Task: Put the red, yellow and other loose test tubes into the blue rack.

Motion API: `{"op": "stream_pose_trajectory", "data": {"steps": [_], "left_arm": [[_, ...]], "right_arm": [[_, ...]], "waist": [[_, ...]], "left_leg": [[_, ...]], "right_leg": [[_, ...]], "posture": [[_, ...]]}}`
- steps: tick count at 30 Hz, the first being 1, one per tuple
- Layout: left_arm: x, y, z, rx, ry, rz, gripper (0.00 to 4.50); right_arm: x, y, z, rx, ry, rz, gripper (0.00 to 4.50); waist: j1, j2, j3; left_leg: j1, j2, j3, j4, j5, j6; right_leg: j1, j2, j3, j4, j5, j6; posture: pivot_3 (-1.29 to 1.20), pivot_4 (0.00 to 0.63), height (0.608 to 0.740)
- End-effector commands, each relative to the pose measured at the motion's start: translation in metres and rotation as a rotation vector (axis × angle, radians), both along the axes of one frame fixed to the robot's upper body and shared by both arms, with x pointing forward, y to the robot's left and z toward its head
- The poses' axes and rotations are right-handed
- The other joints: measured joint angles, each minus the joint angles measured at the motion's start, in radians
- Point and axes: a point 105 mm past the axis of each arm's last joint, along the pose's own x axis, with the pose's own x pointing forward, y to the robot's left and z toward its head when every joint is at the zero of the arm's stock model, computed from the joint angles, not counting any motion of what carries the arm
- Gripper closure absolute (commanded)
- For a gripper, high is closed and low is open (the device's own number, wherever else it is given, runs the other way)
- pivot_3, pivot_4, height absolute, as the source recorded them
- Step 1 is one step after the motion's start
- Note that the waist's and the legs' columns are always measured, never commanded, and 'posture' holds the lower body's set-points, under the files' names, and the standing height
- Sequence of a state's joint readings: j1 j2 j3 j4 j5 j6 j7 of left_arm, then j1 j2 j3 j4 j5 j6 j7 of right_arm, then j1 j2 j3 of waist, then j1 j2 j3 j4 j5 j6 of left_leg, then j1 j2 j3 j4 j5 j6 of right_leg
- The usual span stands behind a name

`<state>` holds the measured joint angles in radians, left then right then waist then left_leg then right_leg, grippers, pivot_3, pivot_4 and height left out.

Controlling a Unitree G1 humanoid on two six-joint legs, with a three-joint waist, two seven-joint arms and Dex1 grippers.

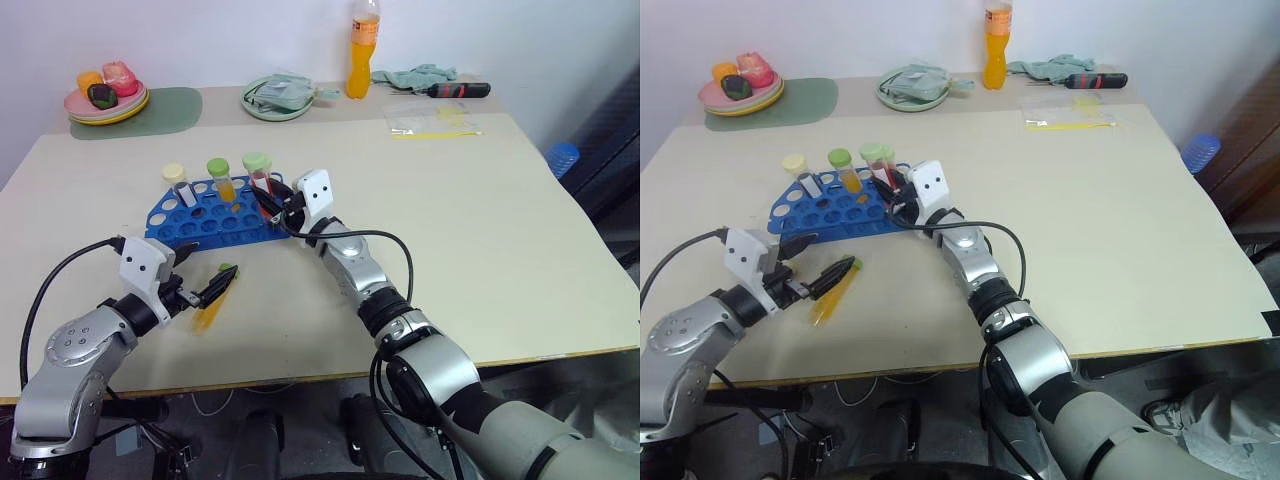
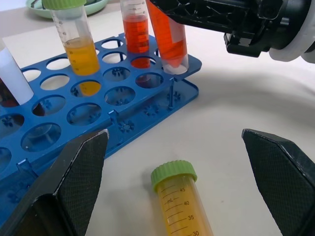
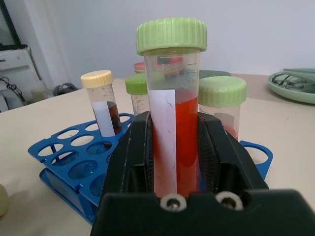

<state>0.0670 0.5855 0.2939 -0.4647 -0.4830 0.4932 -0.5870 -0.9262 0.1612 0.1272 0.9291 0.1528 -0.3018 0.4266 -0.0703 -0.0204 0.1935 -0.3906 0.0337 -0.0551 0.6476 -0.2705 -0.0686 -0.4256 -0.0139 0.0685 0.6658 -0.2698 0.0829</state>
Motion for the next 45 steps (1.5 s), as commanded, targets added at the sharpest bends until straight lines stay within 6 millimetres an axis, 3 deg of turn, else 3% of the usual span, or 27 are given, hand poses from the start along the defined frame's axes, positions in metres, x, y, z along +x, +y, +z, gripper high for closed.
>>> {"op": "stream_pose_trajectory", "data": {"steps": [1,12,14,15,20,26,31,36,39,45], "left_arm": [[-0.001,-0.001,0.017,0.009,-0.057,-0.007,0.00],[-0.003,-0.001,0.017,0.008,-0.059,-0.002,0.00],[-0.004,0.003,0.015,0.011,-0.054,0.009,0.00],[-0.005,0.005,0.014,0.011,-0.049,0.018,0.00],[-0.007,0.014,0.013,0.004,-0.048,0.047,0.00],[-0.002,0.018,0.022,0.026,-0.031,0.099,0.00],[-0.001,0.014,0.028,0.105,0.152,0.092,0.00],[-0.005,0.015,0.028,0.386,0.442,0.110,0.00],[-0.013,0.013,0.015,0.480,0.697,0.059,0.00],[-0.007,-0.004,0.015,0.547,0.748,-0.017,0.00]], "right_arm": [[-0.015,0.033,0.012,0.088,0.004,0.057,3.74],[-0.016,0.039,0.012,0.101,0.002,0.066,3.74],[-0.019,0.038,0.009,0.111,0.006,0.094,2.71],[-0.022,0.038,0.011,0.115,-0.009,0.109,2.42],[-0.027,0.036,0.026,0.133,-0.081,0.141,0.05],[-0.045,0.017,0.053,0.095,-0.236,0.231,0.05],[-0.064,-0.023,0.046,-0.086,-0.238,0.325,0.05],[-0.091,-0.062,0.037,-0.278,-0.230,0.440,0.05],[-0.105,-0.073,0.039,-0.339,-0.228,0.497,0.05],[-0.128,-0.085,0.036,-0.423,-0.213,0.597,0.05]], "waist": [[0.001,0.000,0.000],[0.001,0.000,0.000],[0.000,0.000,0.000],[0.000,0.000,0.000],[0.000,0.001,0.000],[0.004,0.001,0.000],[0.014,0.000,0.000],[0.019,0.000,0.002],[0.005,0.000,0.001],[0.001,0.000,0.002]], "left_leg": [[0.000,0.000,0.000,0.000,0.000,0.000],[0.000,0.000,0.000,0.000,0.000,0.000],[0.000,0.000,0.000,0.000,0.000,0.000],[0.000,0.000,0.000,0.000,0.000,0.000],[0.000,0.000,0.000,0.000,0.000,0.000],[0.000,0.000,0.000,0.000,0.000,0.000],[-0.001,-0.001,-0.003,0.001,0.000,0.000],[-0.001,-0.002,-0.003,0.000,0.000,0.000],[0.000,-0.001,-0.004,0.000,0.000,0.000],[0.000,-0.001,-0.003,0.000,0.000,0.000]], "right_leg": [[0.000,0.000,0.000,0.000,0.000,0.000],[0.000,0.000,0.000,0.000,0.000,0.000],[0.000,0.000,0.000,0.000,0.000,0.000],[0.000,0.000,0.000,0.000,0.000,0.000],[0.000,0.000,0.000,0.000,0.000,0.000],[0.000,0.000,0.000,0.000,0.000,0.000],[0.001,-0.001,-0.002,-0.001,0.000,0.000],[0.001,-0.001,-0.002,-0.001,0.000,0.000],[0.001,0.002,-0.002,0.000,0.000,0.000],[0.001,0.002,-0.001,-0.001,0.000,0.000]], "posture": [[0.00,0.150,0.740],[0.00,0.150,0.740],[0.00,0.150,0.740],[0.00,0.150,0.740],[0.00,0.150,0.740],[0.00,0.150,0.740],[0.00,0.150,0.740],[0.00,0.150,0.740],[0.00,0.150,0.740],[0.00,0.150,0.740]]}}
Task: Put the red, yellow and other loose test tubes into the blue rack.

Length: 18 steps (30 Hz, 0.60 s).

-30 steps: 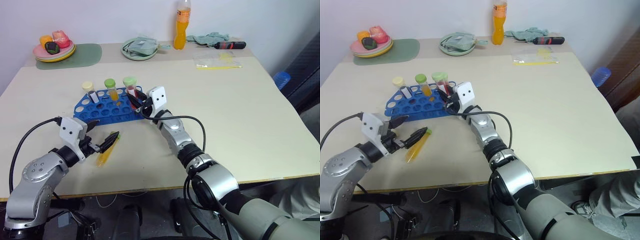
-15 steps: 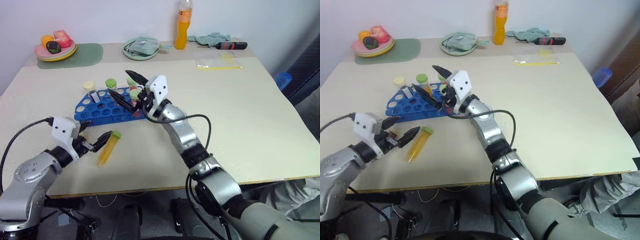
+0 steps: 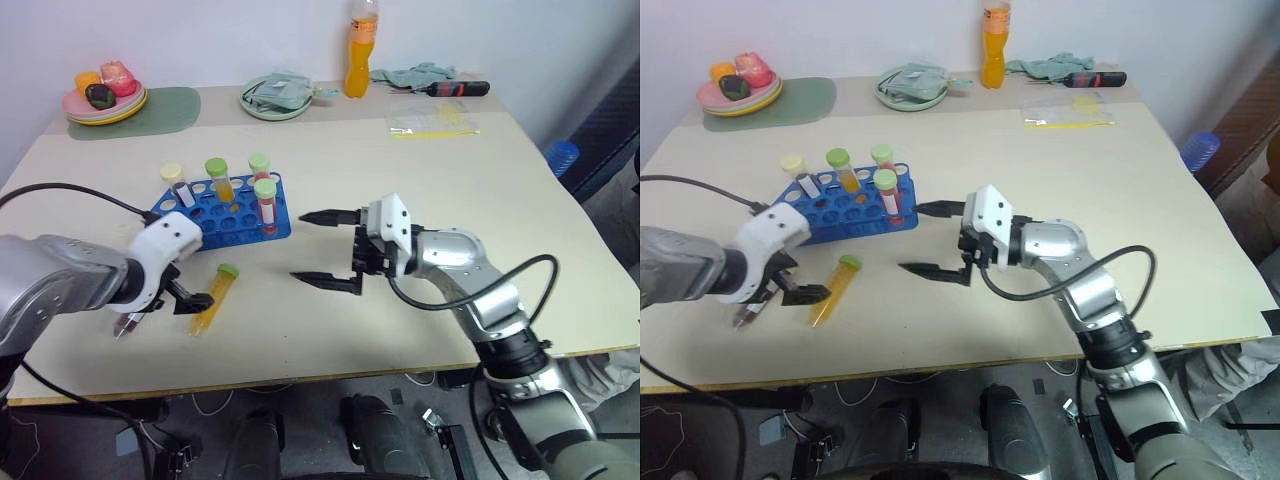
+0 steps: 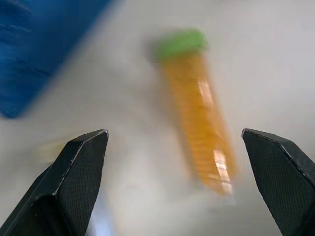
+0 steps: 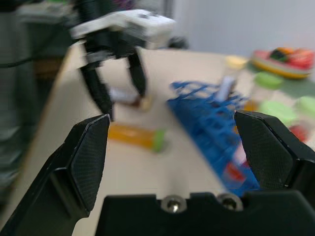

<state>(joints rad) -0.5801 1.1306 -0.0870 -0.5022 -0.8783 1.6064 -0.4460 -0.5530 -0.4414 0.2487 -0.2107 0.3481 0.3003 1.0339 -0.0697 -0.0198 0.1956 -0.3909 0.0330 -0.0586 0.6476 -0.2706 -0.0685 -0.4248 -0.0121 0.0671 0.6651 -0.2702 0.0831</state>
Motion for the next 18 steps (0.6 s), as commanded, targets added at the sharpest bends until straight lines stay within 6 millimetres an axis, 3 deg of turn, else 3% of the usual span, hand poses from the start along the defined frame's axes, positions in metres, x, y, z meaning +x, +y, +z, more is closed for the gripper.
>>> {"op": "stream_pose_trajectory", "data": {"steps": [1,7,14,17,18], "left_arm": [[0.004,0.000,0.001,0.044,0.007,0.005,0.00],[0.021,-0.005,-0.012,-0.025,0.026,0.106,0.00],[0.025,-0.013,-0.024,-0.021,0.023,0.158,0.00],[0.028,-0.013,-0.026,-0.010,0.012,0.188,0.81],[0.028,-0.013,-0.026,-0.007,0.007,0.195,1.27]], "right_arm": [[-0.014,0.003,0.010,0.014,-0.026,0.058,0.05],[-0.017,0.003,0.001,0.004,-0.023,0.035,0.05],[-0.020,0.009,0.000,0.020,-0.025,0.035,0.05],[-0.022,0.011,-0.004,0.014,-0.028,0.040,0.00],[-0.022,0.012,-0.004,0.014,-0.029,0.042,0.00]], "waist": [[0.001,0.000,0.000],[0.008,-0.001,0.000],[0.017,-0.001,0.000],[0.025,-0.001,0.000],[0.026,-0.001,0.000]], "left_leg": [[0.000,0.000,0.000,0.000,0.000,0.000],[-0.001,0.000,0.000,0.002,0.000,0.000],[-0.001,-0.001,0.000,0.002,0.000,0.000],[-0.001,-0.001,0.000,0.002,0.000,0.000],[-0.001,-0.001,0.000,0.002,0.000,0.000]], "right_leg": [[0.000,0.000,0.000,0.000,0.000,0.000],[0.000,-0.001,0.000,0.000,0.000,0.000],[0.000,-0.002,0.000,0.000,0.000,0.000],[0.000,-0.002,0.000,0.000,0.000,0.000],[0.000,-0.002,0.000,0.000,0.000,0.000]], "posture": [[0.00,0.150,0.740],[0.00,0.150,0.740],[0.00,0.150,0.740],[0.00,0.150,0.740],[0.00,0.150,0.740]]}}
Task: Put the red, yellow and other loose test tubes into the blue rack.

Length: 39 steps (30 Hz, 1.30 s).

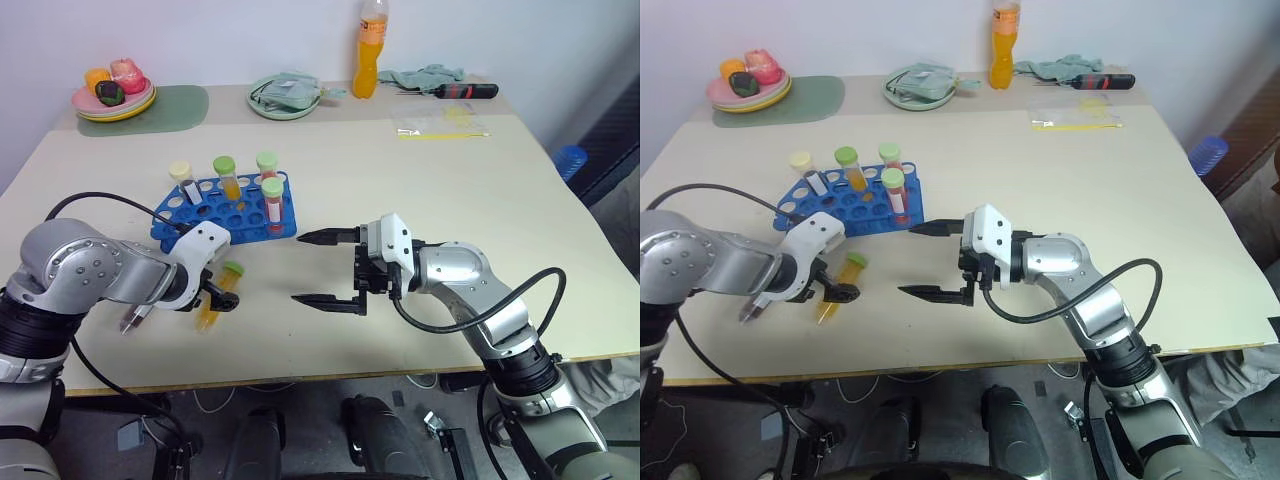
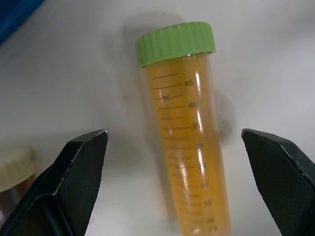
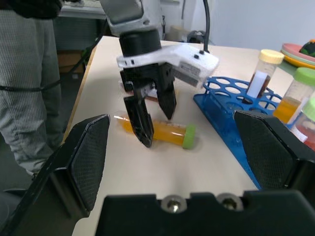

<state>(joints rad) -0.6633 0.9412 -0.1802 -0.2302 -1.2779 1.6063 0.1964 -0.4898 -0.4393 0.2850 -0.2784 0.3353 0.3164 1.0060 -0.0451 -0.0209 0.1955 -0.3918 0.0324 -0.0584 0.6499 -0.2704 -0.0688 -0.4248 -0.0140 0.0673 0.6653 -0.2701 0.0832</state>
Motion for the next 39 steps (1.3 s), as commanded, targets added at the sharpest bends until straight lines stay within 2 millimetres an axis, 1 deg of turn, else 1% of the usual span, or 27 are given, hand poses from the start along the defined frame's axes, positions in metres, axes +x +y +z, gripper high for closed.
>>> {"op": "stream_pose_trajectory", "data": {"steps": [1,3,5,6,8,9,12,13,14,15,16,17,18,20,22,24,25,29,31,34,39], "left_arm": [[0.003,0.002,0.006,0.024,-0.034,0.028,1.80],[0.003,0.002,0.003,0.032,-0.034,0.040,2.78],[0.003,0.001,0.003,0.032,-0.043,0.047,3.64],[0.003,0.001,0.005,0.034,-0.055,0.047,3.71],[0.003,0.001,0.009,0.031,-0.071,0.047,3.71],[0.004,0.000,0.015,0.027,-0.100,0.042,3.71],[0.004,-0.012,0.064,-0.120,-0.386,-0.035,3.71],[0.006,-0.009,0.086,-0.155,-0.553,-0.033,3.71],[0.008,-0.001,0.105,-0.147,-0.716,-0.017,3.71],[0.012,0.008,0.119,-0.146,-0.860,0.029,3.71],[0.014,0.016,0.126,-0.158,-0.949,0.074,3.71],[0.016,0.021,0.127,-0.173,-0.992,0.105,3.71],[0.021,0.021,0.126,-0.215,-1.033,0.125,3.71],[0.028,0.013,0.121,-0.277,-1.101,0.131,3.71],[0.037,0.008,0.117,-0.325,-1.211,0.202,3.71],[0.045,-0.005,0.103,-0.317,-1.305,0.207,3.71],[0.049,-0.011,0.096,-0.324,-1.321,0.209,3.71],[0.059,-0.024,0.078,-0.346,-1.366,0.228,3.71],[0.061,-0.030,0.075,-0.354,-1.387,0.215,3.71],[0.064,-0.030,0.072,-0.353,-1.402,0.220,3.71],[0.070,-0.033,0.064,-0.387,-1.380,0.208,3.71]], "right_arm": [[-0.009,0.007,0.008,0.027,-0.054,0.034,0.00],[-0.009,0.009,0.009,0.032,-0.055,0.036,0.00],[-0.009,0.011,0.010,0.037,-0.057,0.039,0.00],[-0.008,0.011,0.010,0.039,-0.057,0.039,0.00],[-0.008,0.012,0.011,0.042,-0.059,0.038,0.00],[-0.008,0.012,0.011,0.044,-0.060,0.036,0.00],[-0.006,0.009,0.013,0.060,-0.049,0.009,0.00],[-0.005,0.007,0.013,0.071,-0.037,-0.007,0.00],[-0.005,0.006,0.013,0.080,-0.026,-0.020,0.00],[-0.004,0.004,0.013,0.086,-0.018,-0.034,0.00],[-0.003,0.003,0.012,0.091,-0.009,-0.046,0.00],[-0.003,0.002,0.011,0.094,-0.004,-0.053,0.00],[-0.001,0.002,0.010,0.099,0.003,-0.065,0.00],[0.000,0.003,0.009,0.110,0.016,-0.082,0.00],[0.002,0.005,0.009,0.124,0.025,-0.096,0.00],[0.005,0.008,0.009,0.138,0.032,-0.116,0.00],[0.007,0.008,0.010,0.143,0.035,-0.124,0.00],[0.008,0.008,0.011,0.152,0.041,-0.144,0.00],[0.009,0.007,0.011,0.152,0.042,-0.154,0.00],[0.009,0.006,0.011,0.153,0.043,-0.169,0.00],[0.010,0.003,0.010,0.158,0.047,-0.197,0.00]], "waist": [[0.002,0.000,0.000],[0.002,0.000,0.000],[0.002,0.000,0.000],[0.002,0.000,0.000],[0.002,0.000,0.000],[0.002,0.000,0.000],[-0.002,0.000,0.000],[-0.002,0.000,0.000],[0.000,0.000,0.000],[0.001,0.001,0.000],[0.004,0.001,-0.001],[0.005,0.001,-0.001],[0.009,0.001,-0.001],[0.017,0.001,-0.001],[0.028,0.000,-0.002],[0.033,-0.001,-0.002],[0.033,-0.001,-0.002],[0.029,-0.001,-0.002],[0.027,-0.001,-0.002],[0.028,-0.001,-0.002],[0.029,-0.001,-0.002]], "left_leg": [[0.000,0.000,0.000,0.000,0.000,0.000],[0.000,0.000,0.000,0.000,0.000,0.000],[0.000,0.000,0.000,0.000,0.000,0.000],[0.000,0.000,0.000,0.000,0.000,0.000],[0.000,0.000,0.000,0.000,0.000,-0.001],[0.000,0.000,0.000,0.000,0.001,-0.001],[0.000,0.000,0.000,0.000,0.001,-0.003],[0.000,0.000,0.001,-0.002,0.003,-0.005],[0.000,0.000,0.001,-0.002,0.003,-0.006],[0.000,0.000,0.001,-0.003,0.005,-0.009],[0.000,0.000,0.002,-0.004,0.006,-0.011],[0.001,0.000,0.002,-0.004,0.006,-0.011],[0.001,0.000,0.001,-0.004,0.005,-0.009],[0.001,-0.001,0.001,-0.002,0.005,-0.009],[0.001,-0.001,0.002,-0.001,0.005,-0.009],[0.000,-0.001,0.001,-0.001,0.005,-0.008],[0.000,-0.001,0.001,-0.001,0.005,-0.008],[0.000,-0.001,0.001,-0.001,0.004,-0.008],[0.001,-0.001,0.001,-0.001,0.004,-0.008],[0.001,-0.001,0.001,-0.001,0.004,-0.008],[0.001,-0.001,0.001,-0.001,0.004,-0.007]], "right_leg": [[0.000,0.000,0.000,0.000,0.000,0.000],[0.000,0.000,0.000,0.000,0.000,0.000],[0.000,0.000,0.000,0.000,0.000,0.000],[0.000,0.000,0.000,0.000,0.000,0.000],[0.000,0.000,0.000,0.000,0.000,0.000],[0.000,0.000,0.000,0.000,0.000,0.000],[0.000,0.000,0.000,0.000,0.000,0.000],[-0.001,0.000,0.000,0.000,0.000,0.000],[-0.002,0.000,0.000,0.000,0.000,0.000],[-0.002,0.000,0.000,0.000,0.000,-0.001],[-0.002,0.000,0.001,-0.001,0.000,-0.001],[-0.002,-0.001,0.001,-0.001,0.000,-0.001],[-0.001,0.000,0.001,0.000,0.000,-0.001],[0.001,0.000,0.000,-0.001,0.000,-0.001],[0.002,0.000,0.001,-0.002,0.000,0.000],[0.002,0.000,0.000,-0.003,0.000,0.000],[0.002,-0.001,0.000,-0.003,0.000,0.000],[0.001,-0.001,0.000,-0.002,0.001,0.000],[0.001,0.000,0.000,-0.002,0.001,0.000],[0.001,0.000,0.000,-0.001,0.001,0.000],[0.001,0.000,0.000,-0.001,0.001,0.001]], "posture": [[0.00,0.150,0.740],[0.00,0.150,0.740],[0.00,0.150,0.740],[0.00,0.150,0.740],[0.00,0.150,0.740],[0.00,0.150,0.740],[0.00,0.150,0.740],[0.00,0.150,0.740],[0.00,0.150,0.740],[0.00,0.150,0.740],[0.00,0.150,0.740],[0.00,0.150,0.740],[0.00,0.150,0.740],[0.00,0.150,0.740],[0.00,0.150,0.740],[0.00,0.150,0.740],[0.00,0.150,0.740],[0.00,0.150,0.740],[0.00,0.150,0.740],[0.00,0.150,0.740],[0.00,0.150,0.740]]}}
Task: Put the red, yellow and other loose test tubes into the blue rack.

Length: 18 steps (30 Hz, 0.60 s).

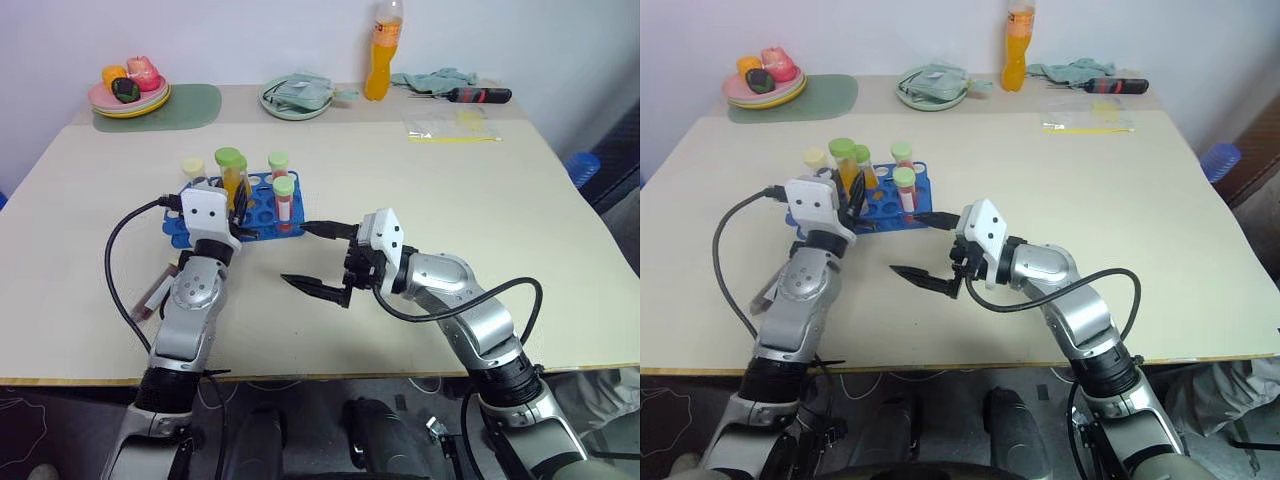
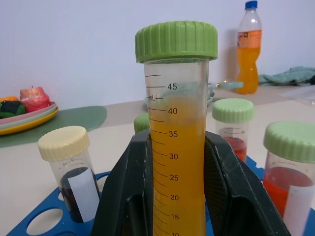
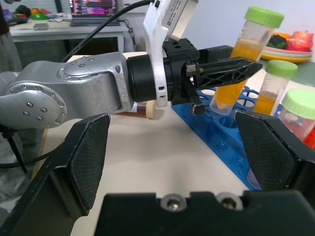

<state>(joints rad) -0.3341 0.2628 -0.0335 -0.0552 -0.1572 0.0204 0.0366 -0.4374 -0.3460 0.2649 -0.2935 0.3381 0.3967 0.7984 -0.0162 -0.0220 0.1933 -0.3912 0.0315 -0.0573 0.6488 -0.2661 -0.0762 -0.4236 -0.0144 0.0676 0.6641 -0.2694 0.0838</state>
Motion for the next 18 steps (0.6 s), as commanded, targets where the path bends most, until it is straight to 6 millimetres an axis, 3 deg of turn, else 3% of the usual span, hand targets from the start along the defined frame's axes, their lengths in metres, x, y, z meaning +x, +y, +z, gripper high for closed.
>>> {"op": "stream_pose_trajectory", "data": {"steps": [1,18], "left_arm": [[0.001,-0.002,0.011,-0.001,-0.059,-0.019,3.71],[0.015,-0.006,-0.003,0.004,-0.055,-0.030,3.71]], "right_arm": [[-0.004,-0.002,0.013,0.029,-0.049,-0.007,0.00],[-0.005,-0.004,0.013,0.024,-0.046,-0.013,0.00]], "waist": [[-0.001,0.000,0.000],[0.000,0.000,0.000]], "left_leg": [[0.000,0.000,0.000,0.000,0.000,0.000],[0.000,0.000,0.000,0.000,0.000,0.000]], "right_leg": [[0.000,0.000,0.000,0.000,0.000,0.000],[0.000,0.000,0.000,0.000,0.000,0.000]], "posture": [[0.00,0.150,0.740],[0.00,0.150,0.740]]}}
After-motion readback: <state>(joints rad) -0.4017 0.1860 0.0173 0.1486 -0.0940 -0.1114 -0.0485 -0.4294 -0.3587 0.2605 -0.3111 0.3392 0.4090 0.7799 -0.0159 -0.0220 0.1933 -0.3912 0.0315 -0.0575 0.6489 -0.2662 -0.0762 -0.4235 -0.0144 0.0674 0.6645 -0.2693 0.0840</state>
